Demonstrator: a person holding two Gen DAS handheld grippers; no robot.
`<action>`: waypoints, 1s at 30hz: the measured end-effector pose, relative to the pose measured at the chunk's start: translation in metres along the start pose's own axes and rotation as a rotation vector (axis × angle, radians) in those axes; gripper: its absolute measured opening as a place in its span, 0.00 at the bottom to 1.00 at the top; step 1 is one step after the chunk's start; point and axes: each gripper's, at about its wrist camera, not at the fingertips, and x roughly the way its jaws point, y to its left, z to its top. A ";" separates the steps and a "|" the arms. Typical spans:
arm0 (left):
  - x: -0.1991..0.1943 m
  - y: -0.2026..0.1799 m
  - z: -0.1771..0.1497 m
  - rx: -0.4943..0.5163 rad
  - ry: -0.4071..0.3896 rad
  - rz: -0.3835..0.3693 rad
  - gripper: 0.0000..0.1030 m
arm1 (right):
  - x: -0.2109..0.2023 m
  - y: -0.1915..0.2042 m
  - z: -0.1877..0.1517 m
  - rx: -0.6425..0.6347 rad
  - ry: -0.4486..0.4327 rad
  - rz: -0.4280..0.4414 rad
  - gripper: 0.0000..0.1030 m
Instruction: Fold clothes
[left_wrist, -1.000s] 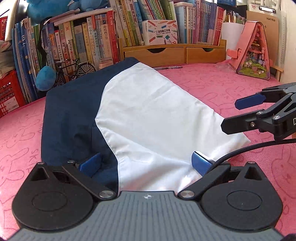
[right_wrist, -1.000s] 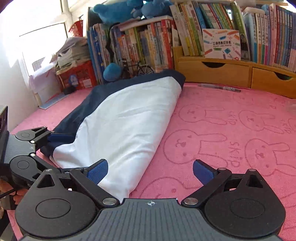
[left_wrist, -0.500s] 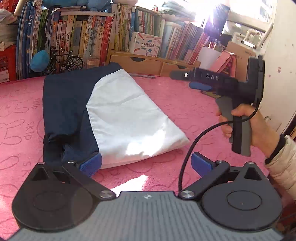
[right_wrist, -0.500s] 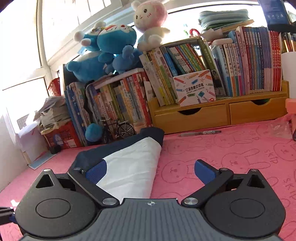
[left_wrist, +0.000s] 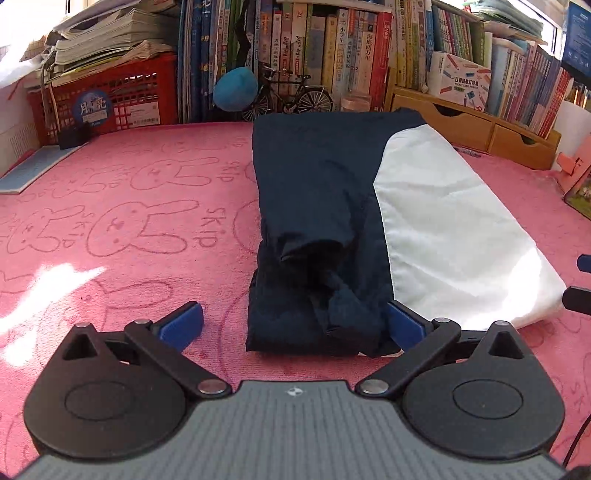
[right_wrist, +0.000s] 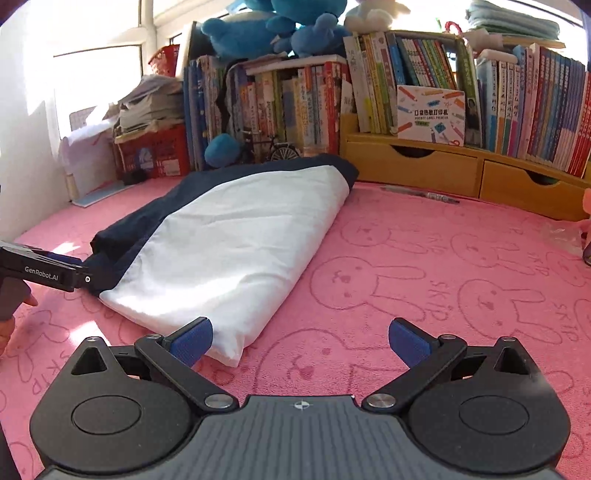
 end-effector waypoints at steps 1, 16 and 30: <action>-0.001 0.002 -0.001 -0.004 -0.006 -0.005 1.00 | 0.004 0.004 0.000 0.001 0.015 0.008 1.00; -0.003 0.002 -0.004 -0.005 -0.020 -0.006 1.00 | -0.045 0.023 -0.036 -0.059 -0.042 0.045 1.00; -0.005 0.003 -0.004 -0.013 -0.022 -0.012 1.00 | -0.071 0.040 -0.042 -0.062 -0.205 0.048 1.00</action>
